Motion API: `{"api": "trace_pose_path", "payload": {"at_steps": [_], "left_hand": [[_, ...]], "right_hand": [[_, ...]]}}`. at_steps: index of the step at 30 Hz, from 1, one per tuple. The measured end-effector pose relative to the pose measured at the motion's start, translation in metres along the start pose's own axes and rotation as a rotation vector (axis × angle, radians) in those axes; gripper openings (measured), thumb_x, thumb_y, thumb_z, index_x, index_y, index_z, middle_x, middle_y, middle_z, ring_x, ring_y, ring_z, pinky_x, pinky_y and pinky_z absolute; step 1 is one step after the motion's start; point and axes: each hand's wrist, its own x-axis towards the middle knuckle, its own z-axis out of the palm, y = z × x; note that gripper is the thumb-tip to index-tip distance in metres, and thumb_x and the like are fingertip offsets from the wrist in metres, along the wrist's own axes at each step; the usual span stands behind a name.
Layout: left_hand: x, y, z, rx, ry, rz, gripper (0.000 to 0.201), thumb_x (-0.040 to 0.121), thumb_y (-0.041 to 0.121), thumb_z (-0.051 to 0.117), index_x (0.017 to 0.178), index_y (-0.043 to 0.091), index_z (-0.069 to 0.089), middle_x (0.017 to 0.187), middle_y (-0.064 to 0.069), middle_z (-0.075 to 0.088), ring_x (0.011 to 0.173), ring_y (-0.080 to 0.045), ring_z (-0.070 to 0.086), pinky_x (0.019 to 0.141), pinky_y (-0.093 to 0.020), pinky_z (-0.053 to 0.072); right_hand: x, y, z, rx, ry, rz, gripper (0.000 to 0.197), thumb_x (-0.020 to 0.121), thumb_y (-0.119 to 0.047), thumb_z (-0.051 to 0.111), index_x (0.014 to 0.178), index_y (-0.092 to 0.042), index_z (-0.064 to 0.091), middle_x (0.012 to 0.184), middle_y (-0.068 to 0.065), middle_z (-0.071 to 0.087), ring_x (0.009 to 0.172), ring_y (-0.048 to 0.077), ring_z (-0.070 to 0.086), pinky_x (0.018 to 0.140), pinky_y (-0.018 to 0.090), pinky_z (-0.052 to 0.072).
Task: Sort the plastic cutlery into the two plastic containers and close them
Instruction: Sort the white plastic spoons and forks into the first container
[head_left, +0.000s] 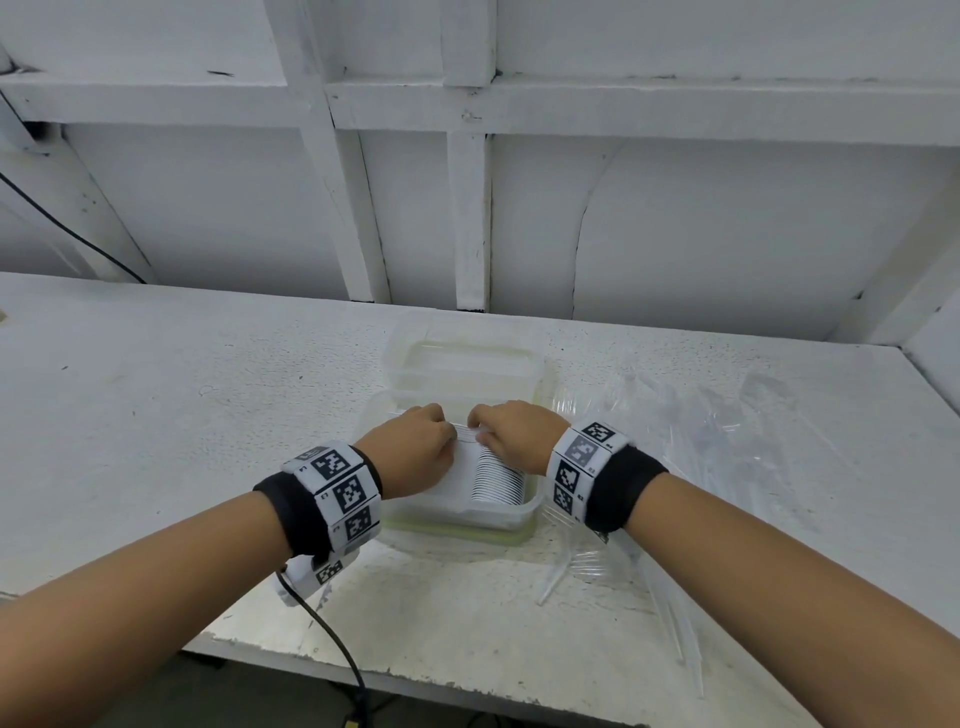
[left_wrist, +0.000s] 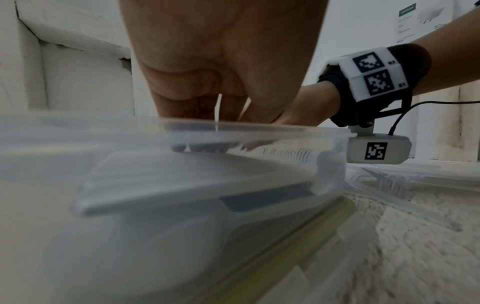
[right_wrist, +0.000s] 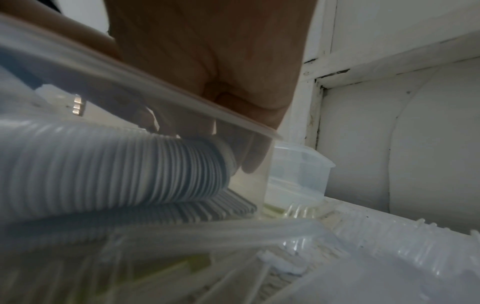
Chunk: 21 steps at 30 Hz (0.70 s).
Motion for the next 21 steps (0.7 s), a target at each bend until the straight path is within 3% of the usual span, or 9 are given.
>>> {"api": "trace_pose_path", "payload": {"at_steps": [4,8,11,14,17,21], "left_hand": [[-0.001,-0.002,0.004,-0.018,-0.004,-0.014,0.036,0.096,0.016,0.034,0.106,0.002,0.065,0.111,-0.014,0.054,0.096,-0.029,0.052,0.087,-0.033,0.04],[-0.004,-0.002,0.003,-0.042,0.008,0.009,0.059,0.089,0.032,0.02,0.108,0.001,0.066,0.115,-0.017,0.053,0.102,-0.034,0.052,0.091,-0.036,0.042],[-0.003,-0.004,0.003,-0.032,-0.025,-0.048,0.037,0.096,0.021,0.036,0.125,0.007,0.056,0.131,-0.015,0.047,0.119,-0.032,0.046,0.1,-0.034,0.037],[-0.001,-0.005,0.004,-0.069,-0.045,-0.082,0.035,0.095,0.016,0.039,0.128,0.007,0.049,0.128,-0.014,0.049,0.115,-0.03,0.048,0.097,-0.032,0.037],[0.002,-0.005,0.001,-0.047,-0.049,-0.099,0.033,0.095,0.015,0.037,0.122,0.006,0.055,0.122,-0.014,0.051,0.108,-0.03,0.05,0.091,-0.031,0.038],[0.002,-0.003,-0.008,-0.081,-0.094,-0.12,0.035,0.096,0.018,0.04,0.127,0.01,0.054,0.131,-0.011,0.047,0.118,-0.028,0.048,0.101,-0.032,0.036]], "right_hand": [[-0.001,-0.002,0.005,-0.142,0.053,-0.021,0.035,0.101,-0.026,0.03,0.115,-0.007,0.055,0.108,0.013,0.062,0.1,0.03,0.055,0.081,0.037,0.044],[-0.003,0.0,0.01,-0.171,0.123,-0.071,0.036,0.1,-0.023,0.031,0.116,-0.006,0.058,0.117,0.01,0.056,0.101,0.028,0.053,0.085,0.038,0.043],[-0.004,0.0,0.01,-0.189,0.127,-0.074,0.036,0.1,-0.022,0.031,0.121,-0.008,0.056,0.118,0.009,0.054,0.106,0.028,0.052,0.087,0.038,0.042],[-0.002,0.0,0.005,-0.196,0.11,-0.069,0.034,0.1,-0.02,0.03,0.125,-0.01,0.052,0.121,0.009,0.057,0.111,0.027,0.051,0.091,0.038,0.041],[-0.001,0.003,0.003,-0.117,0.122,-0.072,0.032,0.1,-0.019,0.032,0.116,-0.009,0.058,0.114,0.009,0.061,0.107,0.026,0.053,0.089,0.037,0.043],[-0.016,0.011,-0.009,0.168,0.268,-0.089,0.03,0.098,-0.017,0.041,0.113,-0.005,0.064,0.113,0.009,0.064,0.106,0.023,0.056,0.093,0.03,0.04]]}}
